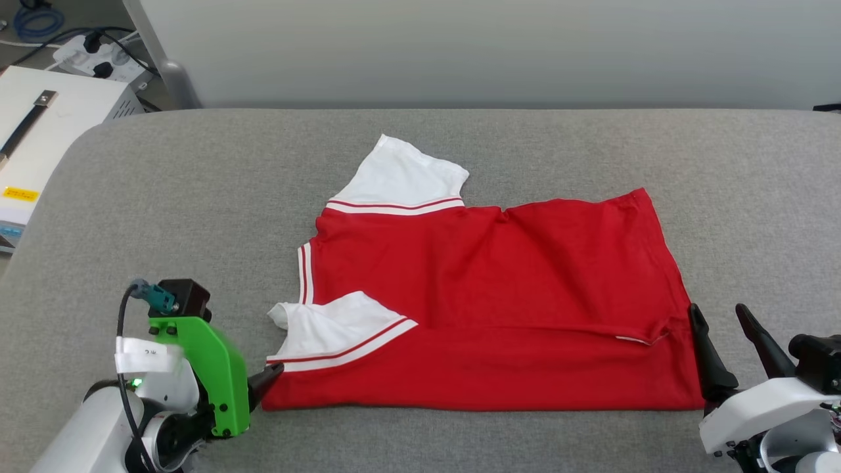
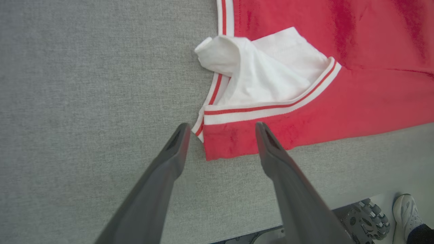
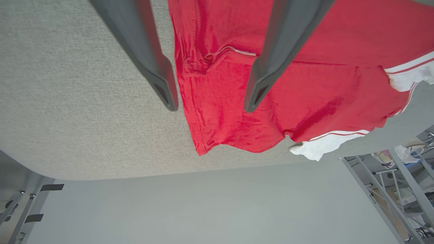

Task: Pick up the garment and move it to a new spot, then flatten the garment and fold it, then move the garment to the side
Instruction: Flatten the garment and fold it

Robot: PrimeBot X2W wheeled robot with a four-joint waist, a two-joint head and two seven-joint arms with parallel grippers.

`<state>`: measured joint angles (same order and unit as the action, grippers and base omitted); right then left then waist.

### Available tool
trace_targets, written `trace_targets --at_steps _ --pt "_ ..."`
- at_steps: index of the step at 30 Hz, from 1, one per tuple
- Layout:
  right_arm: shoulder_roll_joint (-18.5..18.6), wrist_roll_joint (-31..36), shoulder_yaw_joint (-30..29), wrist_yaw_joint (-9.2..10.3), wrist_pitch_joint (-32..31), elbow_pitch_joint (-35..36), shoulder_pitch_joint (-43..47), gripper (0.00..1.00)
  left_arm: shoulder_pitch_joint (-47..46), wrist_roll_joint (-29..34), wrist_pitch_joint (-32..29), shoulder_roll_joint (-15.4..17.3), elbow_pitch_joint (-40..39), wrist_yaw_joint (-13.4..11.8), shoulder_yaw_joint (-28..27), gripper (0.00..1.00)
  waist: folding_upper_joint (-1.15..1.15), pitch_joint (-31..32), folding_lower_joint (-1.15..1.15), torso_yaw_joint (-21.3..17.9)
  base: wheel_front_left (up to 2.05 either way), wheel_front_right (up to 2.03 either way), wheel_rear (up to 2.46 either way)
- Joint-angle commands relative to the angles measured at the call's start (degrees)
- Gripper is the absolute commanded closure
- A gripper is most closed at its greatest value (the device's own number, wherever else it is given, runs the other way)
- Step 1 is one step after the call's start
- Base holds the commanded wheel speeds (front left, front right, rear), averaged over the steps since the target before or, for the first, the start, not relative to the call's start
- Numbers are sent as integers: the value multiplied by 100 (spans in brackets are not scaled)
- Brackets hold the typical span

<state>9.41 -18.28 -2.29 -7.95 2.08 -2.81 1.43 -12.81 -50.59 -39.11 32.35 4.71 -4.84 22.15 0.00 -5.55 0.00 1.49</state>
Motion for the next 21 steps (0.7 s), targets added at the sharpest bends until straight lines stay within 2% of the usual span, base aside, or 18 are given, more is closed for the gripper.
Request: trace_targets --at_steps 1,8,16,17,18,19,21 --pt "-18 47 -19 46 -40 65 54 0 95 -11 -84 41 -3 -84 56 0 0 -122 0 -77 0 0 0" --pt "-22 -13 -55 46 -108 220 -21 0 17 70 -124 -183 431 -186 252 0 0 -441 0 -214 0 0 0" --pt "4 -165 -97 46 -183 197 -92 0 -354 120 -38 -522 1189 68 487 0 0 -666 0 -320 0 0 0" --pt "13 -196 -105 46 -209 179 -95 0 -379 96 -71 -574 1290 117 530 54 0 -677 0 -333 0 0 0" --pt "17 -231 -121 46 -223 166 -103 0 -393 73 -91 -614 1361 158 558 66 0 -681 0 -343 0 0 0" --pt "29 -270 -145 46 -256 152 -106 0 -413 59 -88 -654 1428 209 585 98 0 -680 0 -352 0 0 0" --pt "68 -349 -214 46 -378 130 -98 0 -428 49 -41 -713 1545 252 607 100 0 -662 0 -361 0 0 0"
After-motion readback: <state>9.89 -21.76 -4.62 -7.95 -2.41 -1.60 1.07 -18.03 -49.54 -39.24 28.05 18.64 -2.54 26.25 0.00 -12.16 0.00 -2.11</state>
